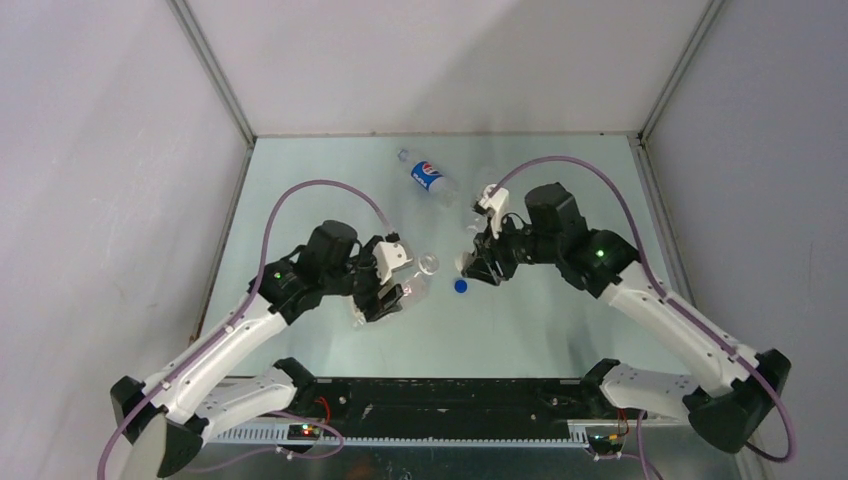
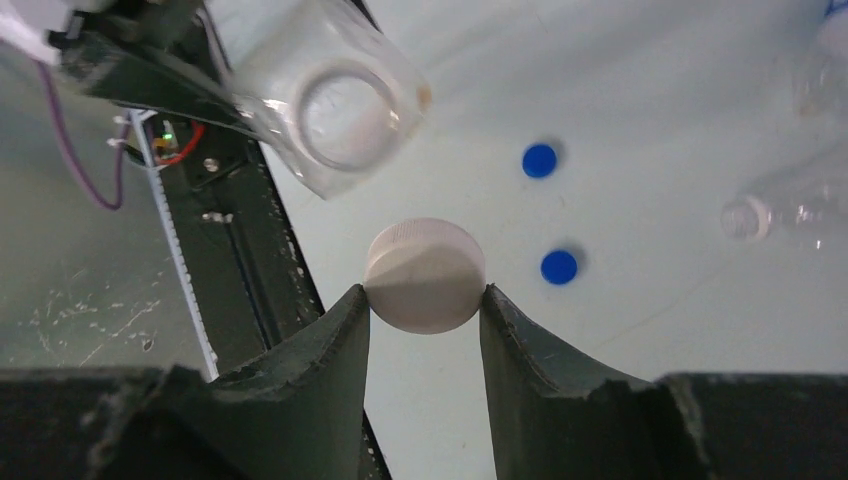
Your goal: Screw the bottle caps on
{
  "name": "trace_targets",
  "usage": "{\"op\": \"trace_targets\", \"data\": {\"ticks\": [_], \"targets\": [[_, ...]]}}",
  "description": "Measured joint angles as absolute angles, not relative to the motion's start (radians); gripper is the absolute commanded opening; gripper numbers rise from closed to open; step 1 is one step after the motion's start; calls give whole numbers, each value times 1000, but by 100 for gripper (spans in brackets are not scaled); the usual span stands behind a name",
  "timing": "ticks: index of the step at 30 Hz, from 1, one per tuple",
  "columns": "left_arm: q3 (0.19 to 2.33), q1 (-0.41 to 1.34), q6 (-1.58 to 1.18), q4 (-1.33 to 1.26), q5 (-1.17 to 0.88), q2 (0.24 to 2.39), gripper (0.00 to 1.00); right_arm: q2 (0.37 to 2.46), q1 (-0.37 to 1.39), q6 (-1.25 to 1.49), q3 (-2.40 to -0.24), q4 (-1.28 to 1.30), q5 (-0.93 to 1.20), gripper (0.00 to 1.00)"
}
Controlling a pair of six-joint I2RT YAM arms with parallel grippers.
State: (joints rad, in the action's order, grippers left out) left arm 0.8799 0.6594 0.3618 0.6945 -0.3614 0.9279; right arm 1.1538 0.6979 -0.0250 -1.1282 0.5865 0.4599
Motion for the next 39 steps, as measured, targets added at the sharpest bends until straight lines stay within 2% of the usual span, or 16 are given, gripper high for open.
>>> {"op": "trace_targets", "data": {"ticks": [6,16,39], "targets": [[909,660,445,705,-453,961,0,1075,699,-92,-1128,559,570,23],[933,668,506,722,-513,980,0,1110,732,-162,-1143,536,683,22],[975,691,566,794,-547,995,0,1190,793,-218,-1193,559,693,21]]}}
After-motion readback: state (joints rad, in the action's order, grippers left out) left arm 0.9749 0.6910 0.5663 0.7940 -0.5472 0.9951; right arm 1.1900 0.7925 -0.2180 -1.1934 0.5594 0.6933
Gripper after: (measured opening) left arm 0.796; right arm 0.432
